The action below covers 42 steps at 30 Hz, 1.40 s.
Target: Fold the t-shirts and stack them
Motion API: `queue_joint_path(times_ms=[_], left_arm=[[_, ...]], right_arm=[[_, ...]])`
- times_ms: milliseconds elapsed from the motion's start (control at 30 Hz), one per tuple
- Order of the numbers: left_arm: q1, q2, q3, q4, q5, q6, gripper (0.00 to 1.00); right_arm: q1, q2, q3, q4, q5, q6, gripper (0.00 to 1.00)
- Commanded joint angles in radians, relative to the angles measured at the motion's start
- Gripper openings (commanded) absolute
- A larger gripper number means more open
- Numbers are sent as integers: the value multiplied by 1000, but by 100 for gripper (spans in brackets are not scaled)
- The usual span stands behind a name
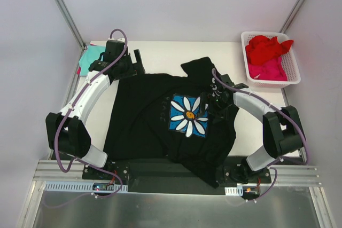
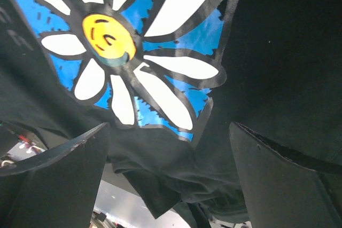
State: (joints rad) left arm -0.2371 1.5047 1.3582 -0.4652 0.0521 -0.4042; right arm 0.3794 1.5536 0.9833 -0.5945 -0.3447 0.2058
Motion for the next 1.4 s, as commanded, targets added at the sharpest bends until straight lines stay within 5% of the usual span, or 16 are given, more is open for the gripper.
queue_joint_path(times_ms=[0,800,1133,1367], left_arm=[[-10,-46,-5,-15,14,-2,99],[-8,-86,-16,-38,-12,13,99],[-8,-89,-10,-43,-8,7,99],[-8,-83,-11,-41,-1,-1,99]], right_arm=[[35,28,-11,-13,65,-11,96],[69,112,-20,-168,443,-68,96],[59,-64,90,-254,354,-59,96],[44,-115,46,-150,127,-40,96]])
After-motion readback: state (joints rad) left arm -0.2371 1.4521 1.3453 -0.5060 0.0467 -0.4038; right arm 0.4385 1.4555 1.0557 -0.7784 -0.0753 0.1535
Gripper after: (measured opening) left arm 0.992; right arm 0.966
